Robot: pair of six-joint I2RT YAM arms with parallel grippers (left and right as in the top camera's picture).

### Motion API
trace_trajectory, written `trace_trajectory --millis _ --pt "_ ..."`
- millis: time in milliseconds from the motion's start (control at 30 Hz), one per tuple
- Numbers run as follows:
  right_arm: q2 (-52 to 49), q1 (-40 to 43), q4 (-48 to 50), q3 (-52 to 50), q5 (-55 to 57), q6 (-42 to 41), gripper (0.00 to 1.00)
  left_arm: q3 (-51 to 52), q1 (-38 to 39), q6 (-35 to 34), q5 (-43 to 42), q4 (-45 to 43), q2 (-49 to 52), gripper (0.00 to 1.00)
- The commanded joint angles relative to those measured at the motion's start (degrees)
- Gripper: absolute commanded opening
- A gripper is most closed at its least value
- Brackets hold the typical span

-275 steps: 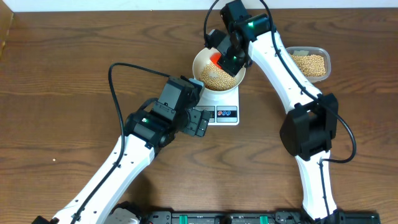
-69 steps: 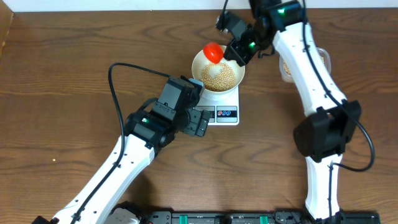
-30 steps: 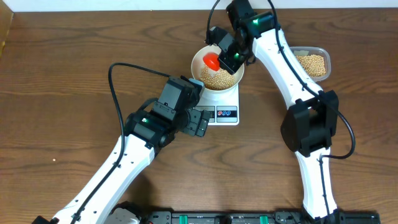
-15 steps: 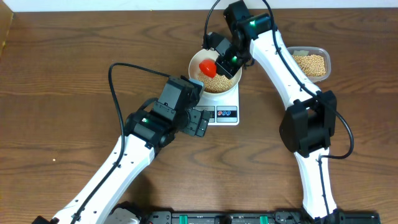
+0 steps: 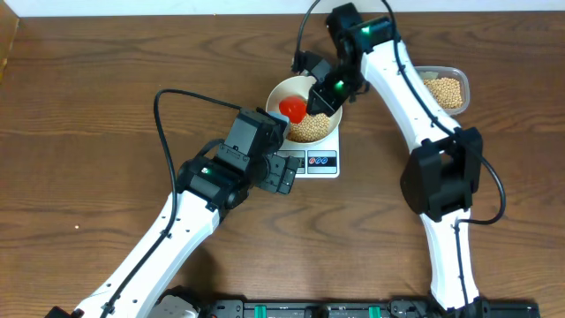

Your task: Scoop item into bowl and weigh 50g on scale

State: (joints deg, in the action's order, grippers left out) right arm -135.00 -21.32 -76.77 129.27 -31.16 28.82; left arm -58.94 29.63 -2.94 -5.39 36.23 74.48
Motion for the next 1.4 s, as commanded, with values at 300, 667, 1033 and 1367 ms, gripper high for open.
trace_trajectory --millis 300,667,1033,1367 --pt "-0.22 8.20 -3.04 1.29 -18.45 4.33 0.01 -0.09 -0.20 0.17 0.94 0.22 -0.42 0.92" --pt "-0.22 2.99 -1.51 1.29 7.32 3.63 0.01 -0.09 -0.20 0.17 0.94 0.22 -0.42 0.92" --pt "-0.22 -0.11 3.54 1.29 20.79 -3.10 0.01 -0.09 -0.20 0.17 0.94 0.22 -0.42 0.93" --pt "-0.22 -0.13 4.68 1.29 22.93 -3.08 0.01 -0.09 -0.20 0.17 0.94 0.22 -0.42 0.93"
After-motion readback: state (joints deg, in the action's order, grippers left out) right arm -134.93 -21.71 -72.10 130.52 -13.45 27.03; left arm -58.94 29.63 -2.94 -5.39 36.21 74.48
